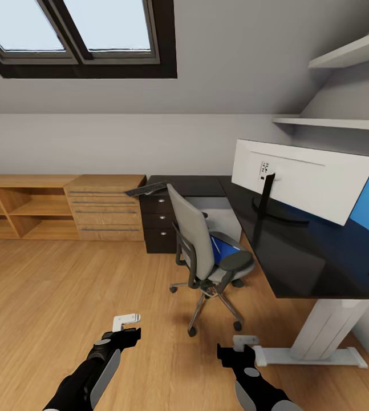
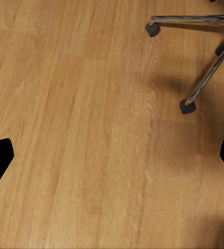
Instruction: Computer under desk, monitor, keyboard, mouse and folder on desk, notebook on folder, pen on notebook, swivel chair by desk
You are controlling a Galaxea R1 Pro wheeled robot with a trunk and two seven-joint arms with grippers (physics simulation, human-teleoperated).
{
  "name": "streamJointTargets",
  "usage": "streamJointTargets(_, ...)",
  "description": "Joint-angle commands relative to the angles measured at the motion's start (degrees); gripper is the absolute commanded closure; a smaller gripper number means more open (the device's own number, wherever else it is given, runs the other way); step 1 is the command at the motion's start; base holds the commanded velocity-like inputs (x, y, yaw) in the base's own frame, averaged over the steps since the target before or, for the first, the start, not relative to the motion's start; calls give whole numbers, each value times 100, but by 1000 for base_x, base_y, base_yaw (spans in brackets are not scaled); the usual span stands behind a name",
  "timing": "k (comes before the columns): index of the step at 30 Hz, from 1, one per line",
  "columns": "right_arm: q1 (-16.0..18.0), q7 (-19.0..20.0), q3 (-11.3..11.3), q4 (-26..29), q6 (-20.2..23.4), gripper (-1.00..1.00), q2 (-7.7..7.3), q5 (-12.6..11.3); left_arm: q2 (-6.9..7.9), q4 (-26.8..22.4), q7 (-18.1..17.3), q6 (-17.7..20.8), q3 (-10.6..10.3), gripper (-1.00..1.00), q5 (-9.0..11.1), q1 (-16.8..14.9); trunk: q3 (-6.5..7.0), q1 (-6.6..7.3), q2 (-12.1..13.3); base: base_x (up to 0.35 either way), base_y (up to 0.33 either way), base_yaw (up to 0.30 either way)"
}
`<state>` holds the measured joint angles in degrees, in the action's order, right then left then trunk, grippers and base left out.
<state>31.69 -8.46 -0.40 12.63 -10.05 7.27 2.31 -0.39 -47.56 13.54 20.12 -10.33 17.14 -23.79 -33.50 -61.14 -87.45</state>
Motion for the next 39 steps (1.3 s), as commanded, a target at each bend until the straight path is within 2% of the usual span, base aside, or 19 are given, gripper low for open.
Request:
streamJointTargets(1,4,-24,-4,-6,-15,-100,2,24,4,-9,53,18,-21,-100,60,-3,-24,-22,-45,0,0,0)
streamJointTargets(10,4,-34,4,1,-7,-100,2,24,-1,-95,46,10,-21,-100,61,-3,-184,-220,-406,0,0,0)
streamJointTargets(14,4,-34,0,2,-12,-100,2,24,4,-306,44,10,-21,-100,61,-3,-256,-308,-566,0,0,0)
streamJointTargets(18,4,-39,-3,8,-14,-100,-2,24,26,-1093,44,26,-14,-100,61,126,-327,-396,-726,0,0,0)
streamJointTargets(20,4,-35,-4,12,-15,-100,-5,24,28,-1570,44,48,-14,-100,61,344,-363,-440,-807,0,0,0)
streamJointTargets(23,4,-34,-4,17,-15,-100,-10,24,29,-2017,44,68,-13,-100,61,576,-417,-505,-927,0,0,0)
streamJointTargets(24,4,-33,-4,23,-15,-100,-14,27,30,-2366,44,184,-13,-100,77,736,-435,-527,-967,0,0,0)
streamJointTargets(30,4,-40,-9,43,-12,-100,-30,32,36,-2620,38,644,18,-100,87,806,-543,-659,-1208,0,0,0)
streamJointTargets(35,4,-38,-5,46,-13,-100,-29,33,39,-2741,42,731,33,-100,88,813,-633,-769,-1408,0,0,0)
streamJointTargets(39,4,-29,19,66,-176,-100,-24,36,44,-2777,44,760,42,-100,91,814,-704,-857,-1569,0,0,0)
